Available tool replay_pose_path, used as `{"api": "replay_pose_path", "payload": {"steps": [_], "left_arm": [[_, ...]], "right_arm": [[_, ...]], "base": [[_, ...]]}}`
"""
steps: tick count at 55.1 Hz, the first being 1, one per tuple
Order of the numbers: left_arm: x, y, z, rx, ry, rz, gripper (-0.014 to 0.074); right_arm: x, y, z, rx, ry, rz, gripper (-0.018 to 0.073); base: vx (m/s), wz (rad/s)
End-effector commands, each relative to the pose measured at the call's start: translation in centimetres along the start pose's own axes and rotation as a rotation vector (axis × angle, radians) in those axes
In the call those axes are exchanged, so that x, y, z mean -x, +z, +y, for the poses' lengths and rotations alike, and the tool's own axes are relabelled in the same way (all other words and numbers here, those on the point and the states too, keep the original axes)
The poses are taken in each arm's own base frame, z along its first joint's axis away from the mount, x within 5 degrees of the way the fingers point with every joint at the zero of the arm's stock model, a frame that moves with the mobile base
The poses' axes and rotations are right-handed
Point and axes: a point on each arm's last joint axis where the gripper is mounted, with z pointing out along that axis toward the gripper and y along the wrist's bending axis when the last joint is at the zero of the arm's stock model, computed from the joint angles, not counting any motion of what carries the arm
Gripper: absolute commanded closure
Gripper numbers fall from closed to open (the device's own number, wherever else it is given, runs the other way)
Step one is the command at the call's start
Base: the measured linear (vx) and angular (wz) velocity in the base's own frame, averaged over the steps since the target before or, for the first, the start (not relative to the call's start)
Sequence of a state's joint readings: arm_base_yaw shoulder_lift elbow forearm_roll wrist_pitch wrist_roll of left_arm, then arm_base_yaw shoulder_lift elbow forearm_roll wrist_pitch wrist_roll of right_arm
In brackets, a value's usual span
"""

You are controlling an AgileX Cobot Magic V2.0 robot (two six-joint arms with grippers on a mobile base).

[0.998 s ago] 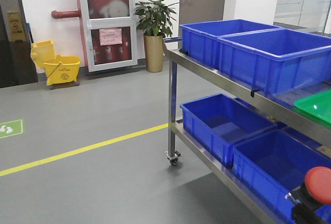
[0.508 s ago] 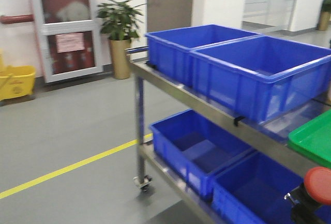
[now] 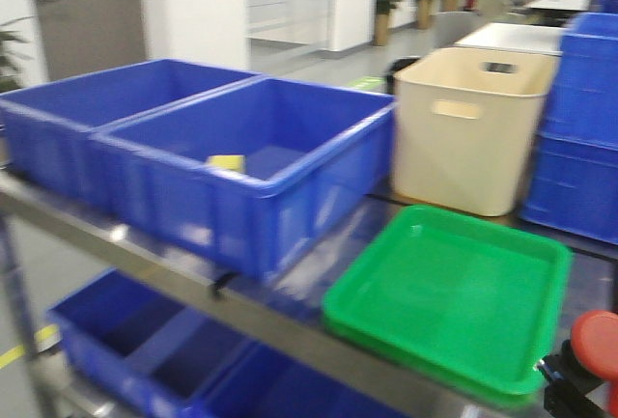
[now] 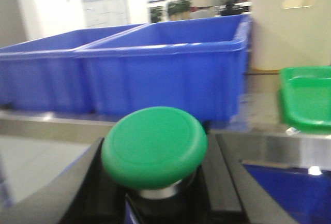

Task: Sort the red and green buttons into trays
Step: 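Drive the base to the cart holding the green and red trays, then lower green button into green tray, red into red tray, open both grippers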

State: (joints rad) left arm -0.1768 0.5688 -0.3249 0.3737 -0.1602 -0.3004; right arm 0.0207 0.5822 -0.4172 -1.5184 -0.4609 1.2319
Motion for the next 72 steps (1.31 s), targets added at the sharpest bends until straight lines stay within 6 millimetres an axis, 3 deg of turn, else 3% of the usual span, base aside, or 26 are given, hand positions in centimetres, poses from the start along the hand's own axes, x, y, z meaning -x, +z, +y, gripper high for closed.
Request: {"api": "replay_pose_path", "payload": {"steps": [1,41,72], "left_arm": [[1.75,0.0,-0.15,-0.023,-0.019,-0.108,0.0599],[1.75,0.0,-0.15,-0.023,-0.019,-0.108,0.0599],[1.75,0.0,-0.15,-0.023,-0.019,-0.108,0.0599]], "right_arm": [[1.23,-0.1,-0.3,-0.011,0.018,-0.046,0.0567],[1.23,-0.1,-0.3,-0.011,0.018,-0.046,0.0567],[1.23,-0.1,-0.3,-0.011,0.018,-0.046,0.0567]], "base": [[0.28,-0.84],[0.17,-0.6],[0.05,-0.2]]}}
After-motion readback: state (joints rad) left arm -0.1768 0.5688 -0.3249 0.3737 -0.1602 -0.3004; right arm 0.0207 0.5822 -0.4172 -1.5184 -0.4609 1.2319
